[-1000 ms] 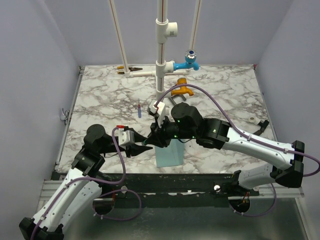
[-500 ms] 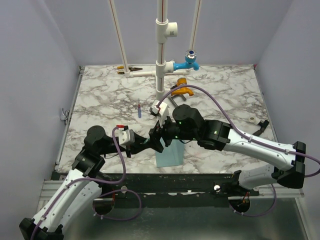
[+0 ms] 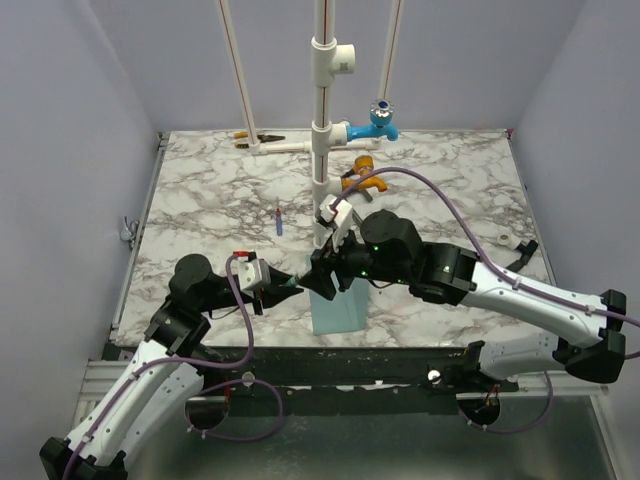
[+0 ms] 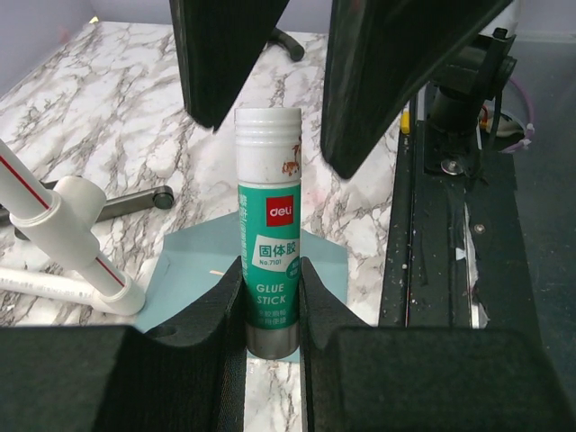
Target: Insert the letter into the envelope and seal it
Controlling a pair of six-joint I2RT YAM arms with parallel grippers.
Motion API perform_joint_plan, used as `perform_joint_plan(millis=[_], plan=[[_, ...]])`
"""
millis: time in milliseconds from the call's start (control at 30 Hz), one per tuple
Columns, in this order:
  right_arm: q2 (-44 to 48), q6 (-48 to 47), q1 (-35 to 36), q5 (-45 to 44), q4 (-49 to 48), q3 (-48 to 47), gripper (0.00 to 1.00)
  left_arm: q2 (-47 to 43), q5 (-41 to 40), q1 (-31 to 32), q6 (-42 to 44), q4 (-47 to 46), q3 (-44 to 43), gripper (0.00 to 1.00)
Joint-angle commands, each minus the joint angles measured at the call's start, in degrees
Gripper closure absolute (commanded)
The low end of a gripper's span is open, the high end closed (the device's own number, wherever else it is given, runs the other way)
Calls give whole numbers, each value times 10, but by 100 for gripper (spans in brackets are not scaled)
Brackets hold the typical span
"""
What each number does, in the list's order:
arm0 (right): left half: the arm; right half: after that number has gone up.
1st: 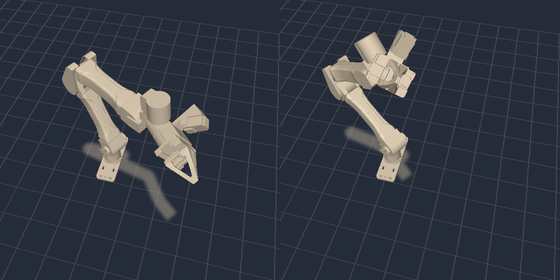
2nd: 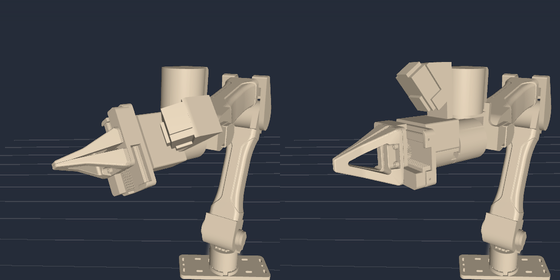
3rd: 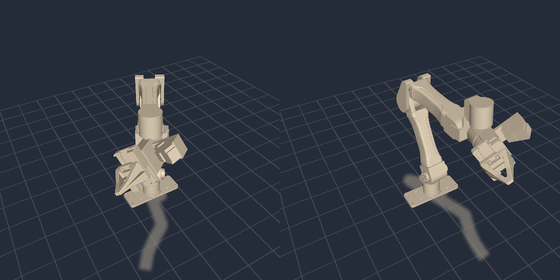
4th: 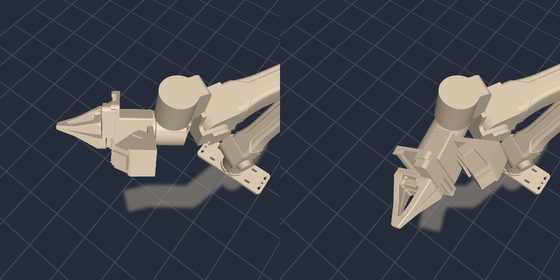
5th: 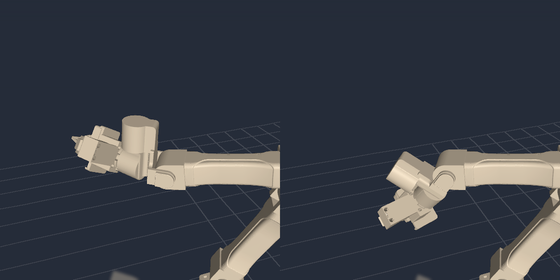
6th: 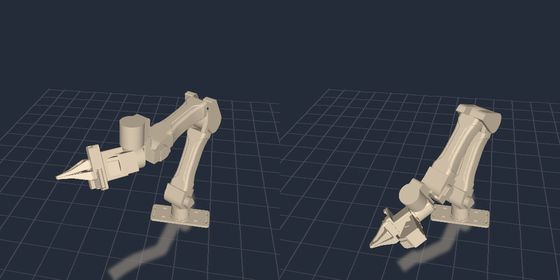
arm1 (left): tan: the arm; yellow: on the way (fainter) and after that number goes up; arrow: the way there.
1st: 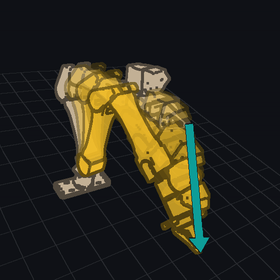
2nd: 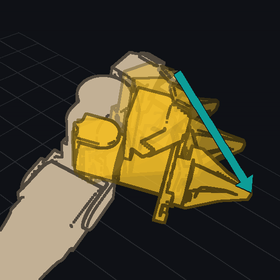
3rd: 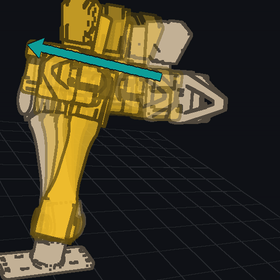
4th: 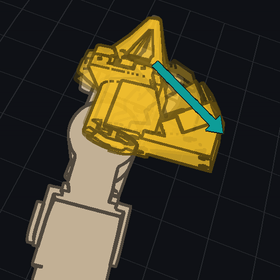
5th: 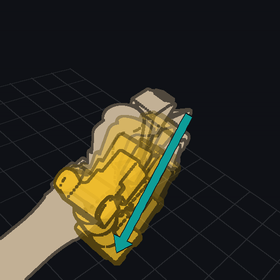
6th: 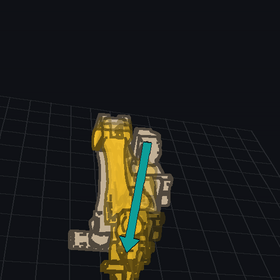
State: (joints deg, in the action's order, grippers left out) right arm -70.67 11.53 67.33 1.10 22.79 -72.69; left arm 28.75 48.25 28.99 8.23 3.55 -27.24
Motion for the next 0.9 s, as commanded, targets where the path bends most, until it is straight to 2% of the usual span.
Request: perform_joint_plan(millis=[0, 67, 100, 133, 200, 267, 400, 567, 867], plan=[[-35, 2, 3, 9, 15, -18, 39, -8, -8, 2, 8, 1, 7, 100], [-41, -1, 3, 7, 15, -22, 41, -9, -7, 2, 8, 1, 6, 100], [-41, -1, 3, 7, 12, -22, 45, -10, -5, 2, 10, 1, 7, 100], [-40, -1, 3, 7, 7, -21, 52, -10, -4, 2, 11, 1, 7, 100], [-33, 0, 3, 2, -4, -16, 79, -11, -4, 2, 11, 1, 9, 100], [-25, 3, 3, -7, -9, -10, 90, -11, -5, 2, 12, 3, 10, 100], [-12, 8, 2, -35, 13, -2, 99, -14, -3, 2, 16, 7, 15, 100], [0, 8, 2, -33, 28, 7, 99, -10, -2, 2, 35, 15, 19, 100], [30, -5, 2, -37, 56, -4, 100, -10, -16, 2, 119, 63, 25, 100]])
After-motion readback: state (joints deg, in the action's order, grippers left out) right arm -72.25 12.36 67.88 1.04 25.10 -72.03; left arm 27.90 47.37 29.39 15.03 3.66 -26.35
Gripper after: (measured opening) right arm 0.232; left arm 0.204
